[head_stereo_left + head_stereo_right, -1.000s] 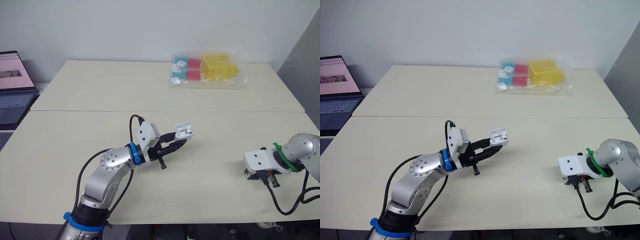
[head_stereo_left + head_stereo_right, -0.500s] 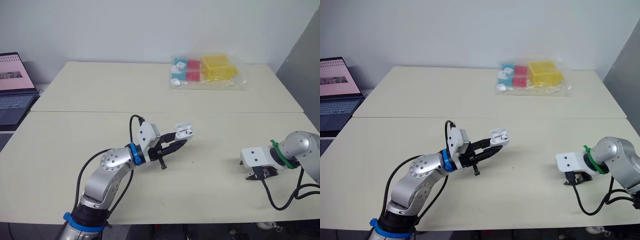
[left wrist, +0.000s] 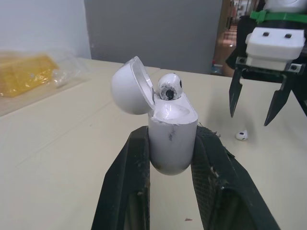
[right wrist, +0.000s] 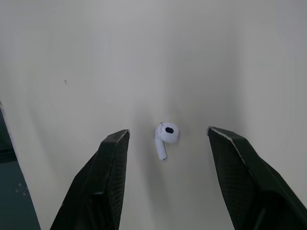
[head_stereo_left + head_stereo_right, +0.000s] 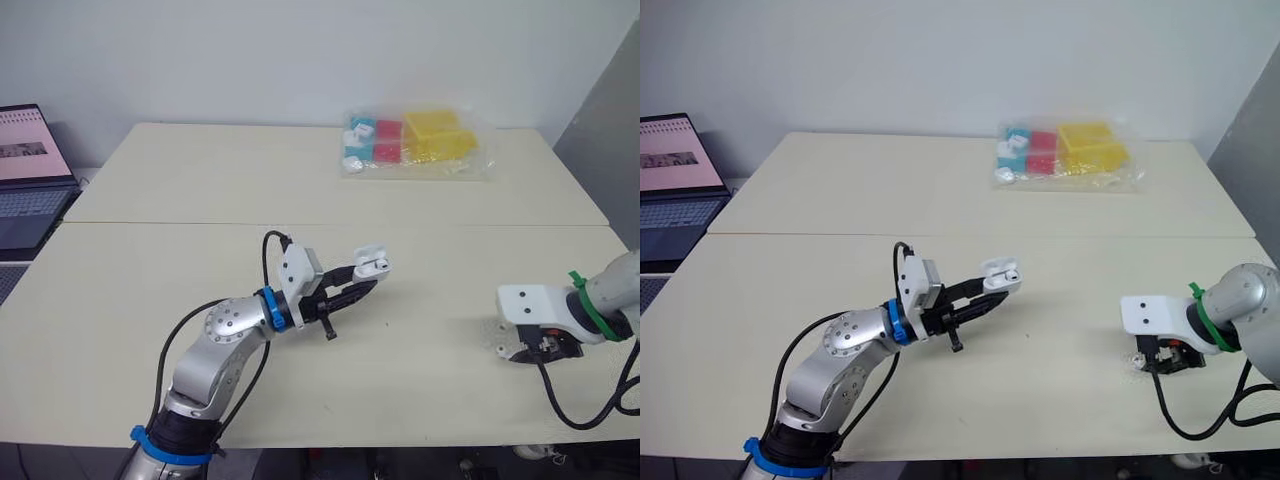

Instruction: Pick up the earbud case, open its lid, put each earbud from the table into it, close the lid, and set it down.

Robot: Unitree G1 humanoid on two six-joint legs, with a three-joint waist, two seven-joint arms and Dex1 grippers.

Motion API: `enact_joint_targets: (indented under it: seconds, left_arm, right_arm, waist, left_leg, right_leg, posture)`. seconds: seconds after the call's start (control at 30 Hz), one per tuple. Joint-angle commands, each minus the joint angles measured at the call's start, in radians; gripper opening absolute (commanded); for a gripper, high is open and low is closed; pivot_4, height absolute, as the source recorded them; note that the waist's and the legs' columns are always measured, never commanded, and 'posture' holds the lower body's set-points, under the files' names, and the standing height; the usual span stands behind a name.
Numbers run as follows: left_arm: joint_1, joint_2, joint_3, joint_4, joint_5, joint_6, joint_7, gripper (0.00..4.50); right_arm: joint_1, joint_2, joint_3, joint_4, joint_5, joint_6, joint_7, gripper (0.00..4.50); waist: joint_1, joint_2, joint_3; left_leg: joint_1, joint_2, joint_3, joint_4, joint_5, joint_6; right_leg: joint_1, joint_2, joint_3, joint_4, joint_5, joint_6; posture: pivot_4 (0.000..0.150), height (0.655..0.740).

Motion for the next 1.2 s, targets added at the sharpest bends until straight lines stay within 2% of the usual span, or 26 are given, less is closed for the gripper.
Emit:
enact_joint_targets:
  seconds: [0.03,0.3,0.9,1.13,1.2]
  left_arm:
    - [-0.003,-0.012,-0.007,-0.015,0.003,-0.024,0.007,0.79]
    - [-0.001,-0.024,-0.010,-0.009,0.013,-0.030,0.007,0.79]
    - [0.006,-0.018,-0.007,-0.016,0.015,-0.026,0.003,0.79]
    - [0.001,-0.021,-0.009,-0.011,0.015,-0.027,0.002,0.79]
    - [0.000,-0.021,-0.009,-0.010,0.015,-0.028,0.001,0.79]
  right_arm:
    - [-0.037,0.012,0.044,0.025,-0.050,0.003,-0.015,2.68]
    - [-0.086,0.058,0.126,0.127,-0.113,-0.034,-0.014,2.68]
    - [-0.058,0.097,0.124,0.161,-0.113,-0.038,-0.016,2.68]
    - [-0.044,0.088,0.111,0.132,-0.105,-0.019,-0.015,0.50]
    - [-0.043,0.086,0.107,0.129,-0.103,-0.018,-0.014,0.39]
  waist:
    - [0.000,0.000,0.000]
    - [0.000,0.000,0.000]
    - [-0.002,0.000,0.000]
    - [0.000,0.000,0.000]
    - [0.000,0.000,0.000]
  left_leg:
    - [0.000,0.000,0.000,0.000,0.000,0.000]
    - [-0.001,0.000,0.000,0.000,0.000,0.000]
    - [0.000,0.000,0.000,0.000,0.000,0.000]
    - [-0.001,0.000,-0.001,-0.001,0.000,0.000]
    - [-0.001,0.000,0.000,-0.001,0.000,0.000]
  right_leg:
    - [0.000,0.000,0.000,0.000,0.000,0.000]
    - [-0.001,0.000,-0.001,-0.001,0.000,0.000]
    - [0.000,0.000,0.000,-0.001,0.000,0.001]
    - [0.000,0.000,-0.001,-0.001,0.000,0.001]
    - [0.000,0.000,-0.001,-0.002,0.000,0.001]
  posture:
    - [0.150,0.7364]
    - [0.150,0.7364]
    - [0.150,0.7364]
    - [0.150,0.7364]
    - [0.150,0.7364]
